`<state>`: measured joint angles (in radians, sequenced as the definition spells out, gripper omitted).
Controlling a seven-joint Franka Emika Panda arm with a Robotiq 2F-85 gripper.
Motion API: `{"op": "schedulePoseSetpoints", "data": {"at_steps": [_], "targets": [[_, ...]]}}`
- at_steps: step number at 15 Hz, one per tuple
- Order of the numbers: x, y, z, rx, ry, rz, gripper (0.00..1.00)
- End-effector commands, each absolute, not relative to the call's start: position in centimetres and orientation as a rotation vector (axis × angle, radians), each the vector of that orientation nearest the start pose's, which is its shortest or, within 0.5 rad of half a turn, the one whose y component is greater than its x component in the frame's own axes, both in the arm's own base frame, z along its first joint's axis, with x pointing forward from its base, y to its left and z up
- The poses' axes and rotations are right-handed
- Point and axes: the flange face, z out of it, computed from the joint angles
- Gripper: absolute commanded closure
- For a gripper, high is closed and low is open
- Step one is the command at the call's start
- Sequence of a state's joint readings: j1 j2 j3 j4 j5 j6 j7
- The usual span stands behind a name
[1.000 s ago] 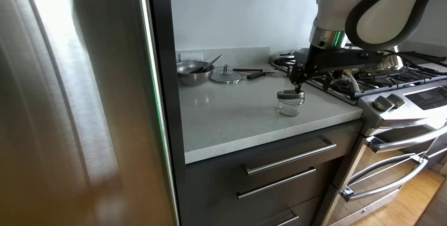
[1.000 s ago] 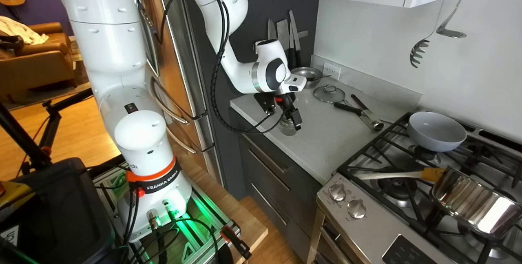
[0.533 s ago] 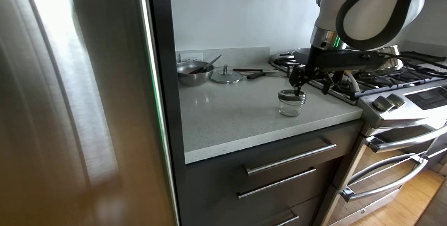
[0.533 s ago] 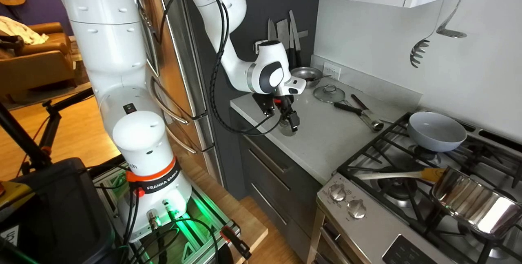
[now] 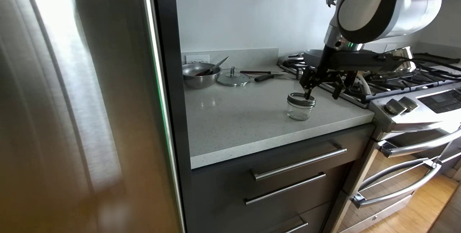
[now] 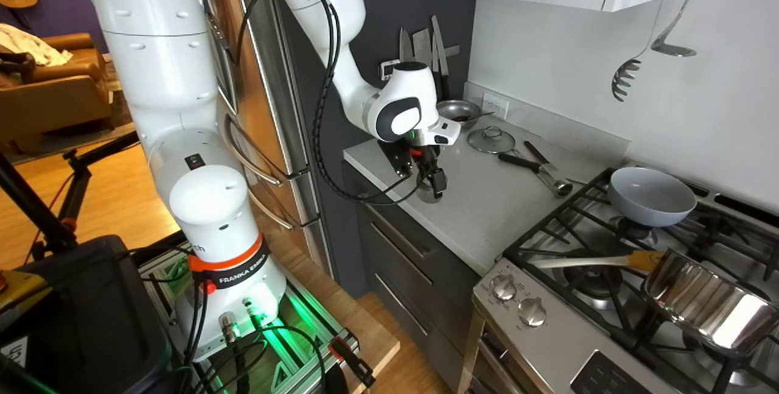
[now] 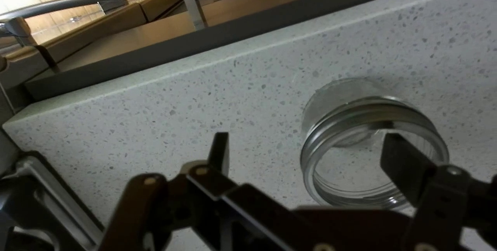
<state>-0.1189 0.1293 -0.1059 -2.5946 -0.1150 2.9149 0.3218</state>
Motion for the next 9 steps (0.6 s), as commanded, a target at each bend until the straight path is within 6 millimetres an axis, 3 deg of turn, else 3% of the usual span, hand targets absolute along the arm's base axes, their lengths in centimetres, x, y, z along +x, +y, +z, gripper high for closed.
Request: {"op": "schedulePoseSetpoints", "data": {"at_steps": [1,9], "targets": [[44.49,-9.78,23.62,-3.080,0.665,-0.297,0.00],[45.16,-9.57,23.50,-3.105,0.578,-0.245,0.00]]}}
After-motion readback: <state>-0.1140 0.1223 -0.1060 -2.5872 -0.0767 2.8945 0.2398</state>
